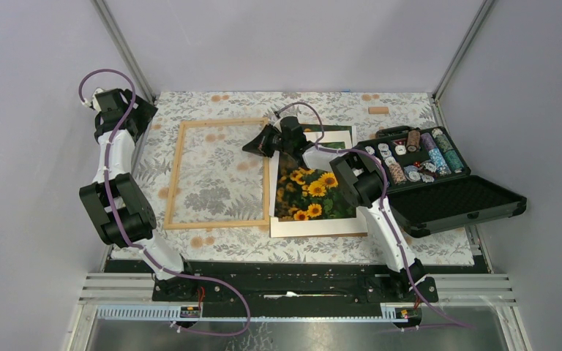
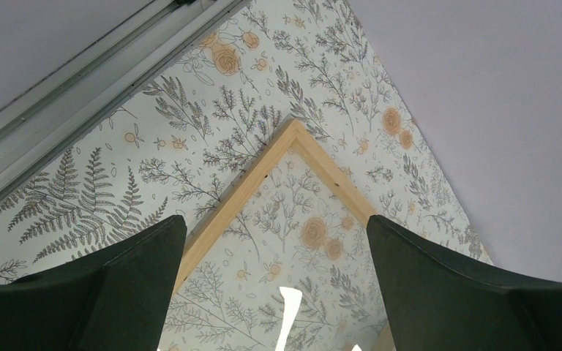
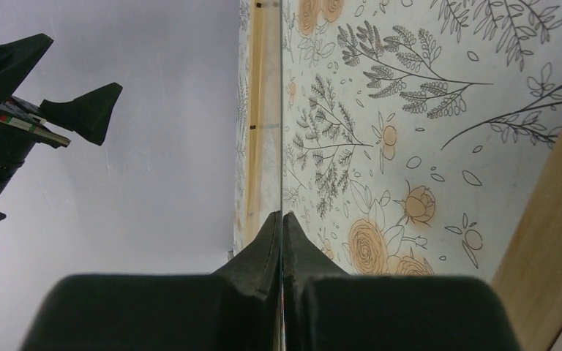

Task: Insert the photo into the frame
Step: Place the photo frame item in the photo frame.

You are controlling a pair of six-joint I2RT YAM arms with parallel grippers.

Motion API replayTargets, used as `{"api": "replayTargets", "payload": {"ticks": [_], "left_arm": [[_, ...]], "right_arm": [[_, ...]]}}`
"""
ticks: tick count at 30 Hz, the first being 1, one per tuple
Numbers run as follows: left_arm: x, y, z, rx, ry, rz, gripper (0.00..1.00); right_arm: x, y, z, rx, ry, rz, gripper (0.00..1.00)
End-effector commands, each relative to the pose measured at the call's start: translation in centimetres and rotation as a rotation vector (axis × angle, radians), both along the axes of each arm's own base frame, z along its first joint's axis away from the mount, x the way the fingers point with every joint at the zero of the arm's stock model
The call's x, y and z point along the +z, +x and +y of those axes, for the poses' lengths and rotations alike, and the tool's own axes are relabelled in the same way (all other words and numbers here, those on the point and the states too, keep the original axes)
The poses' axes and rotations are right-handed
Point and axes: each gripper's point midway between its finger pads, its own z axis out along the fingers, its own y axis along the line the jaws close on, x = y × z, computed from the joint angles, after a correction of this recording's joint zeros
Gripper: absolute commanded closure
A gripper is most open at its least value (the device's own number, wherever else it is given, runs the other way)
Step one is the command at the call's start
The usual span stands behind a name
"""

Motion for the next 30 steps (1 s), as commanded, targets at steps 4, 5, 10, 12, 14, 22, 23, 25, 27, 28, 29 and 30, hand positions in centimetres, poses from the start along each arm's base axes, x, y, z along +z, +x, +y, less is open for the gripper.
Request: {"api": "replayTargets", "payload": {"ticks": [4,5,10,12,14,22,23,25,27,28,29,30], "left_arm": [[-0.3,1.6,-0.1,-0.029,0.008,-0.033,0.01],[-1.1,1.9,-0.1,-0.041,0.009,-0.022,0.01],[-4.5,3.2,-0.2,-0.098,-0.012,0.030,0.01],[-5.5,3.6,-0.5,-0.121,-0.022,0.029,0.01],[-7.3,4.0,-0.8,-0.142,-0.062,0.062,0.01],[-12.4,4.5,-2.3,-0.181,-0.176,0.139,0.01],[-12.7,4.5,-2.6,-0.186,-0.189,0.141,0.01],[-13.2,4.7,-3.3,-0.204,-0.223,0.143,0.01],[-13.6,4.7,-3.7,-0.210,-0.244,0.146,0.01],[-13.6,4.7,-3.7,-0.209,-0.247,0.145,0.01],[-13.4,4.8,-3.6,-0.206,-0.244,0.141,0.01],[-13.2,4.7,-3.6,-0.207,-0.240,0.139,0.01]], "right_arm": [[2.2,0.7,0.7,0.039,0.049,-0.056,1.00],[1.9,0.7,0.7,0.040,0.049,-0.050,1.00],[1.9,0.7,1.0,0.055,0.060,-0.036,1.00],[1.7,0.8,1.1,0.061,0.054,-0.033,1.00],[1.5,0.9,1.2,0.063,0.052,-0.031,1.00],[0.8,1.1,1.4,0.064,0.038,-0.019,1.00],[0.7,1.2,1.4,0.064,0.031,-0.019,0.99],[0.3,1.3,1.4,0.063,0.013,-0.019,0.97],[0.0,1.4,1.3,0.062,-0.013,-0.019,0.89],[-0.1,1.5,1.3,0.064,-0.023,-0.024,0.88],[-0.1,1.5,1.2,0.062,-0.036,-0.027,0.86],[-0.1,1.6,1.1,0.060,-0.047,-0.032,0.86]]}}
